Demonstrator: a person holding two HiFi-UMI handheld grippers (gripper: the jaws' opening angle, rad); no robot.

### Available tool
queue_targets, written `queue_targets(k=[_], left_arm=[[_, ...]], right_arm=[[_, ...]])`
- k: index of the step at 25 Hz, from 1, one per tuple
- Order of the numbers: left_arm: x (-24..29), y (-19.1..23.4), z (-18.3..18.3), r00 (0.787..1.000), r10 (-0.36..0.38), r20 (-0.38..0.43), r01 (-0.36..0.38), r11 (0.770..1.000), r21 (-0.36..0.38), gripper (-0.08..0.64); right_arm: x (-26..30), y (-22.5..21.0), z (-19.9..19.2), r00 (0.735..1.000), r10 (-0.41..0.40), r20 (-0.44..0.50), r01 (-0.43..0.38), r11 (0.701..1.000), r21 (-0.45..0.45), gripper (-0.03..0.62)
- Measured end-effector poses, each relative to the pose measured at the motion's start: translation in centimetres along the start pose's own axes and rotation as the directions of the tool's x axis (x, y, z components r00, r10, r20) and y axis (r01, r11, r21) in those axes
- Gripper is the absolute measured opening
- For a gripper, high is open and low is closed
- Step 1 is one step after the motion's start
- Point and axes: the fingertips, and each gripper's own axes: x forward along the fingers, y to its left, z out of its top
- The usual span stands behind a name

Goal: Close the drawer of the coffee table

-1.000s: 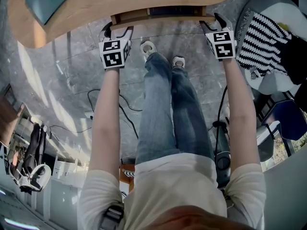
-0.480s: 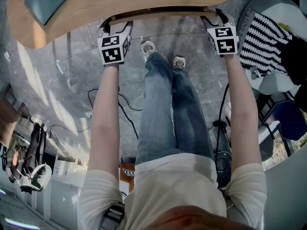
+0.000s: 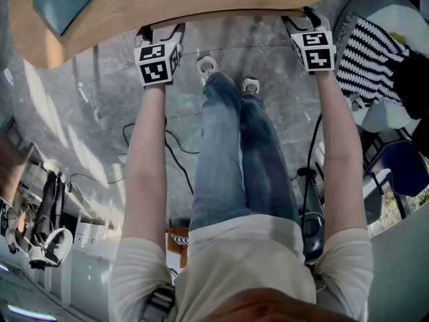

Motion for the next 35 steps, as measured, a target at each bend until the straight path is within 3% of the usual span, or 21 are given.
queue_targets(k=[28, 30, 35], left_arm=[[0.6, 0.7, 1.5, 1.000, 0.008, 0.011, -0.008, 1.000, -0.028, 0.334], [0.4, 0.8, 1.3, 1.000, 0.006, 0.016, -0.005, 0.998, -0.061, 0.334], [-0.6, 0.9, 0.8, 0.997, 0.034, 0.071, -0.016, 0.970, -0.244, 0.334]], right_arm=[[0.5, -0.9, 1.6, 1.000, -0.017, 0.014, 0.017, 1.000, 0.002, 0.273], [0.4, -0.8, 1.6, 0.999, -0.027, 0.019, 0.027, 1.000, 0.011, 0.275], [0.1, -0.8, 1.4, 0.996, -0.082, 0.026, 0.081, 0.995, 0.057, 0.272]])
